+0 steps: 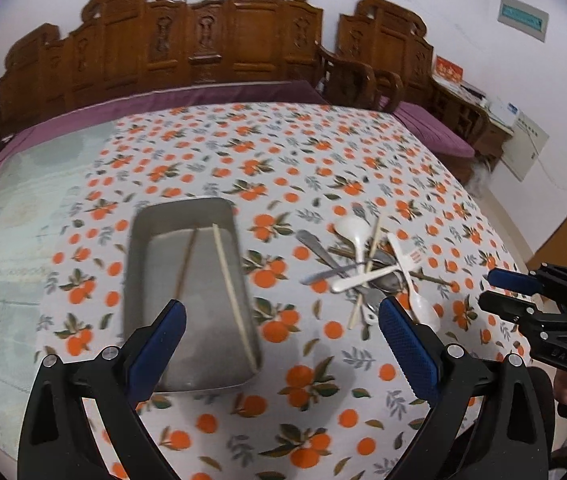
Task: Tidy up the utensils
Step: 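Move both open tools back over the utensil pile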
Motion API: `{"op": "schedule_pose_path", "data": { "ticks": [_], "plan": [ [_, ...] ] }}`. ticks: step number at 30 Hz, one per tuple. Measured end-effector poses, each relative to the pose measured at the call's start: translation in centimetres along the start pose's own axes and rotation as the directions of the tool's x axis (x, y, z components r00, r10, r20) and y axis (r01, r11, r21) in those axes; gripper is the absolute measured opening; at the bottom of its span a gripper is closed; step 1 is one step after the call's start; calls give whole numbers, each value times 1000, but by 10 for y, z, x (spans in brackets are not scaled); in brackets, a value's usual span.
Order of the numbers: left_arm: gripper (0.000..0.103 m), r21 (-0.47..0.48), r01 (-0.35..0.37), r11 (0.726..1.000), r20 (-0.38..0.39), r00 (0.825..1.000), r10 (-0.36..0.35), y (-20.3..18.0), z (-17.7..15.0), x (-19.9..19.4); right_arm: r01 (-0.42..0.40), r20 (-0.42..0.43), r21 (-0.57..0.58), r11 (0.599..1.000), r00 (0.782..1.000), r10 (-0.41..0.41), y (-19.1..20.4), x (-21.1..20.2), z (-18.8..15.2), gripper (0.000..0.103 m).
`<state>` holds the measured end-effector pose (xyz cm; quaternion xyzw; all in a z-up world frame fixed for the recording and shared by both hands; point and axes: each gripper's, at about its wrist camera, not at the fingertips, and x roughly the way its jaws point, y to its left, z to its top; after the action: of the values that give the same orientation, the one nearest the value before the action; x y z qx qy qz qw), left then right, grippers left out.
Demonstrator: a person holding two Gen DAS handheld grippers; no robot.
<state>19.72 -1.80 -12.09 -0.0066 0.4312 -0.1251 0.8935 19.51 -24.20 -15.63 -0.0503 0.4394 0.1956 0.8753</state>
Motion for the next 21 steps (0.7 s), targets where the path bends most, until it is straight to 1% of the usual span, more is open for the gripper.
{"op": "schedule_pose_path", "data": {
  "ticks": [7,13,16,21],
  "plan": [
    [93,-5,24,1000,-53,998,-24,-17,-5,28,-7,-44,52,999,999,9,-23,24,-10,38],
    [93,6,27,1000,-103,994,-26,-33,-12,55,-19,-97,76,997,995,26,-39,65,-17,38],
    [93,17,26,1000,-117,993,-24,-38,-14,60,-19,-120,77,997,992,28,-42,83,-20,38],
    [93,23,27,999,-134,991,-24,-42,-18,64,-15,-150,93,996,988,29,-48,102,-25,38]
  ]
}}
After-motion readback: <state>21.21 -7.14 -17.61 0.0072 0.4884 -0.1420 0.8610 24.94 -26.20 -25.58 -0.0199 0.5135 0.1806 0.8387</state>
